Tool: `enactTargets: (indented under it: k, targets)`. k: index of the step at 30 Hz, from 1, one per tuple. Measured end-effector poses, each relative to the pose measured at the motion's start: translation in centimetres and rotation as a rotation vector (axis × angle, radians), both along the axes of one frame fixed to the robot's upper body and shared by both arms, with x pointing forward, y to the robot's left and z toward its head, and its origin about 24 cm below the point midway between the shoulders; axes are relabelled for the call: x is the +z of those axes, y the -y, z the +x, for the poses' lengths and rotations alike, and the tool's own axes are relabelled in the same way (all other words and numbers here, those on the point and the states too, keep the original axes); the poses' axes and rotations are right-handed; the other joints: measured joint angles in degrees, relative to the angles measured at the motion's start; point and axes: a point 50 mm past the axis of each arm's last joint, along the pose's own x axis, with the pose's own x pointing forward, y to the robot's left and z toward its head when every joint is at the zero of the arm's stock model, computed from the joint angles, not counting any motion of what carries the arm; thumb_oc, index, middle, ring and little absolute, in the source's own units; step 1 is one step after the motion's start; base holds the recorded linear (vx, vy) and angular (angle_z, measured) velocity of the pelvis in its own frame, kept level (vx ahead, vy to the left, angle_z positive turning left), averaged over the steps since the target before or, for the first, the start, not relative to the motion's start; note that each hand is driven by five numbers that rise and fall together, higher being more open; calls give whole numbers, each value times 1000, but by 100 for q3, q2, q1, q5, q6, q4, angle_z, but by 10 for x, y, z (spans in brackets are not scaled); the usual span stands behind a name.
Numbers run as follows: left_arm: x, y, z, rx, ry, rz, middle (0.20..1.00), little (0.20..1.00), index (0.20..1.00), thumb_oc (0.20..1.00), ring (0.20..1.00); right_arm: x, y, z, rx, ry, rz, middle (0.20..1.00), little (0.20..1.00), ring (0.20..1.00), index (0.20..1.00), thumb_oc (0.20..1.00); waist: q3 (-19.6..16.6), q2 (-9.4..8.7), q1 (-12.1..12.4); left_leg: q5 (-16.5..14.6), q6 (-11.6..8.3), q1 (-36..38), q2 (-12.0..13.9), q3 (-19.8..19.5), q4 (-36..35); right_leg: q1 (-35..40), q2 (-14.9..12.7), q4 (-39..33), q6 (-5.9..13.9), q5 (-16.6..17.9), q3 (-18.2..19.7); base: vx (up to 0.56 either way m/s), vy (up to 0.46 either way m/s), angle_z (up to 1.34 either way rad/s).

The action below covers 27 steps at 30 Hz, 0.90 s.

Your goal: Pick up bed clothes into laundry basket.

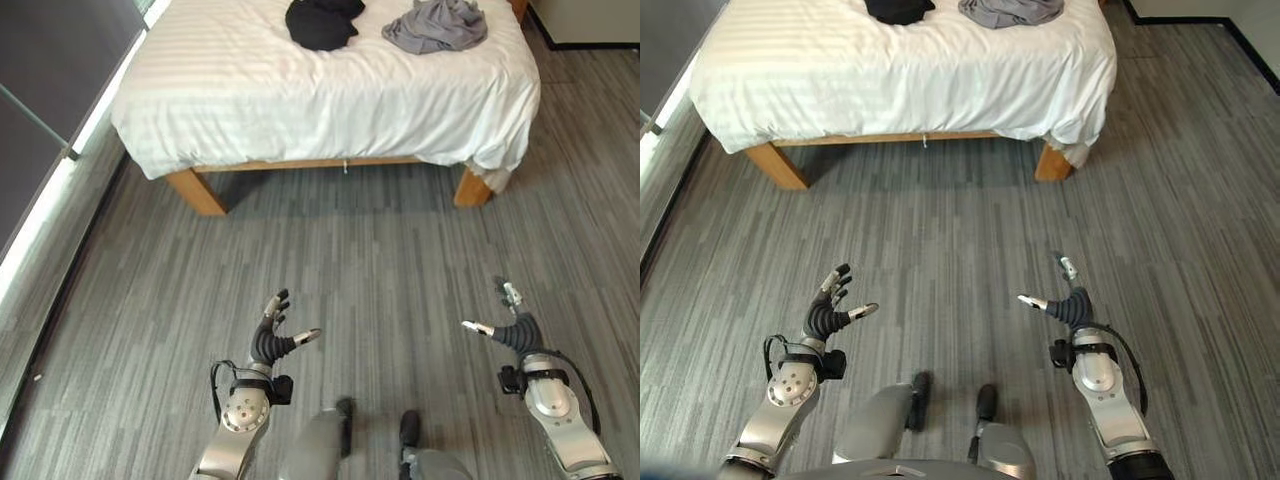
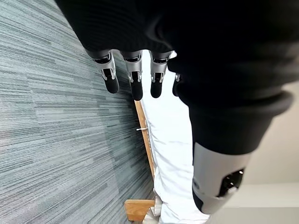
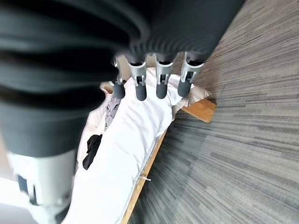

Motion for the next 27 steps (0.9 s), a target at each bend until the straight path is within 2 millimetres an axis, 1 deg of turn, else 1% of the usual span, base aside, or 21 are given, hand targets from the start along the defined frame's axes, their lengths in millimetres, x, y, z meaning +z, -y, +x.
enactTargets:
  k: [1,2,5,6,7,10,11,12,13,15,16,18,19,20,21,22,23,24,25,26,27]
  targets:
    - [2,3,2,-9,9,-7,1000,1000,1000,1000,1000,2,0,1,2,6,-20,1000,1000,1000,1000,1000,5,58,2,88,5,167,68,3,-561,-11,7,7,40,-4,50,408,244,-22]
    - [3,8,6,-31,12,-6,1000,1000,1000,1000,1000,1,1,1,-2,2,-25,1000,1000,1000,1000,1000,-1,140,-21,422,-64,367,140,203,-1027,12,-15,-9,220,-36,149,294,171,-28]
    - [8,11,8,-48,37,-10,1000,1000,1000,1000,1000,-1,-2,-1,6,-9,-25,1000,1000,1000,1000,1000,-21,171,38,925,101,490,92,752,-1053,9,-175,-13,399,-47,221,282,188,-34]
    - [13,12,10,-64,53,0,1000,1000,1000,1000,1000,-4,-3,-5,1,-23,-11,1000,1000,1000,1000,1000,-30,93,13,822,160,505,-46,759,-1054,20,-312,35,345,-129,238,218,169,-8]
    - [17,13,9,-84,66,8,1000,1000,1000,1000,1000,-8,-7,-9,11,-43,1,1000,1000,1000,1000,1000,-40,90,6,845,292,543,-125,829,-1052,3,-418,125,444,-120,227,173,152,-10]
    - [26,14,12,-136,98,37,1000,1000,1000,1000,1000,-5,-21,-7,75,-34,40,1000,1000,1000,1000,1000,-46,84,-8,702,391,575,-144,967,-1052,-367,-422,731,566,-120,102,149,166,-28]
    - [28,16,16,-151,104,47,1000,1000,1000,1000,1000,0,-29,-1,111,-13,42,1000,1000,1000,1000,1000,-17,106,-126,647,416,667,-88,998,-1050,-735,-423,1600,750,-237,45,88,127,-19]
    - [27,18,18,-166,98,57,1000,1000,1000,1000,1000,4,-34,3,134,3,44,1000,1000,1000,1000,1000,1,143,-181,646,417,746,-25,1030,-1050,-1077,-423,2361,776,-235,-25,119,102,-20]
    - [29,20,20,-188,107,68,1000,1000,1000,1000,1000,8,-38,5,154,20,47,1000,1000,1000,1000,1000,2,145,-209,607,478,842,40,1065,-1049,-1374,-475,2986,932,-317,-67,172,71,-14]
    - [34,20,23,-190,128,72,1000,1000,1000,1000,1000,11,-41,6,167,36,52,1000,1000,1000,1000,1000,-23,8,-225,394,551,1037,16,1105,-1050,-1684,-640,3608,1020,-173,-203,205,52,-9]
    - [35,20,24,-186,132,68,1000,1000,1000,1000,1000,12,-42,7,168,42,53,1000,1000,1000,1000,1000,-20,2,-229,309,591,1084,21,1100,-1053,-1793,-727,3759,958,-150,-361,157,28,-6]
    - [34,20,23,-181,128,66,1000,1000,1000,1000,1000,16,-43,9,171,57,53,1000,1000,1000,1000,1000,8,9,-234,259,571,1091,60,1085,-1051,-1953,-695,3664,893,-310,-467,159,-11,-1]
    - [30,19,20,-174,112,64,1000,1000,1000,1000,1000,15,-42,9,170,53,53,1000,1000,1000,1000,1000,28,13,-312,294,500,1118,88,1036,-1048,-1927,-598,3072,838,-366,-423,427,-107,8]
    - [27,21,20,-166,105,48,1000,1000,1000,1000,1000,15,-43,8,171,54,58,1000,1000,1000,1000,1000,72,86,-332,113,481,1155,231,948,-1048,-1992,-361,2568,753,-405,-286,532,-147,15]
    - [26,23,21,-165,102,40,1000,1000,1000,1000,1000,17,-44,8,175,62,60,1000,1000,1000,1000,1000,102,141,-358,93,451,1153,322,928,-1049,-2028,-226,2132,728,-412,-245,307,-119,6]
    - [24,24,22,-157,92,18,1000,1000,1000,1000,1000,19,-45,7,182,71,61,1000,1000,1000,1000,1000,128,164,-412,52,386,1152,399,914,-1050,-2094,-180,1444,679,-356,-279,347,-114,20]
    - [19,23,24,-142,63,-22,1000,1000,1000,1000,1000,19,-46,7,186,70,63,1000,1000,1000,1000,1000,119,72,-468,-11,260,1253,380,910,-1051,-2073,-337,475,711,-29,-493,348,-96,29]
    - [16,24,22,-144,50,-43,1000,1000,1000,1000,1000,16,-47,5,185,59,64,1000,1000,1000,1000,1000,132,-43,-489,-115,108,1375,348,831,-1072,-2020,-496,249,731,19,-481,461,-134,48]
    - [14,24,20,-146,38,-54,1000,1000,1000,1000,1000,11,-47,1,182,37,68,1000,1000,1000,1000,1000,90,-197,-569,-209,-37,1492,293,691,-1083,-1863,-640,57,904,-132,-261,365,-110,63]
    - [11,26,20,-147,29,-65,1000,1000,1000,1000,1000,8,-45,0,177,24,63,1000,1000,1000,1000,1000,78,-180,-620,-302,-171,1555,389,517,-1085,-1803,-570,125,1005,263,-165,395,-144,73]
    - [11,30,20,-151,31,-83,1000,1000,1000,1000,1000,8,-42,2,172,23,53,1000,1000,1000,1000,1000,89,-42,-695,-334,-170,1559,550,421,-1063,-1809,-357,250,1020,270,-159,411,-179,52]
